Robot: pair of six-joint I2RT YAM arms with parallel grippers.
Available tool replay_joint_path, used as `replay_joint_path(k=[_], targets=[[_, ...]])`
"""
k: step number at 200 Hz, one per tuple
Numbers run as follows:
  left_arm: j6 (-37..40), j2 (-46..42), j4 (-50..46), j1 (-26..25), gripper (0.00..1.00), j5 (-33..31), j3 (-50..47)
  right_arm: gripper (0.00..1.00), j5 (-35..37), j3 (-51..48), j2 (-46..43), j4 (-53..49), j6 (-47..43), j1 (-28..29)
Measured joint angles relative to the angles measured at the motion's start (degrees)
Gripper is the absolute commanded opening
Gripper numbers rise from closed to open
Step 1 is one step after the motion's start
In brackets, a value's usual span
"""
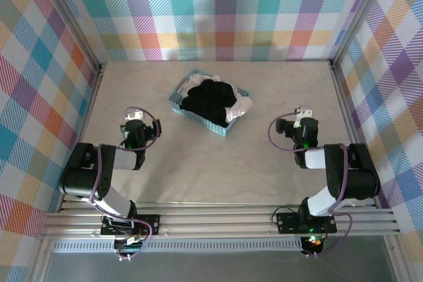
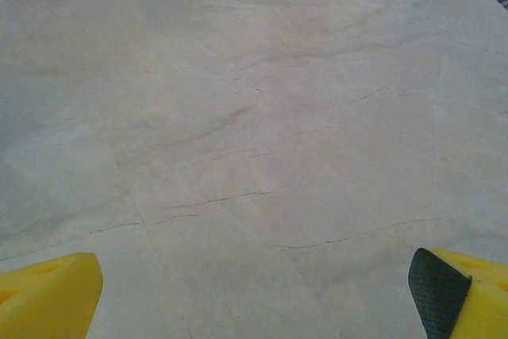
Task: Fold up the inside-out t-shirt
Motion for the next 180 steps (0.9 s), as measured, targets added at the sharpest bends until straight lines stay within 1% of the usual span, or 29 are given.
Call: replay_joint_path(k=[131,158,167,180], targets=[[0.0,0.0,0.0,0.0,1.0,0.0,0.0,1.0,0.0,0.0,0.0,0.02,0.0,0.0],[-0.44,-1.68,-1.01,0.2,1.0,-0.31,-0.04,1.0,0.04,0.0,-0.59,-0.17,0.0,0.02],[-1.03,-3.37,-2.54,0.33,1.0,-1.27,-0.02,1.0,0.02,0.0,-1.05,-0.13,0.0,0.04],[-2.8,-7.87,-9.7,0.63,1.0,-3.5,1.27,1.0,0.09,0.0,-1.99,-0.24,0.0,0.15]])
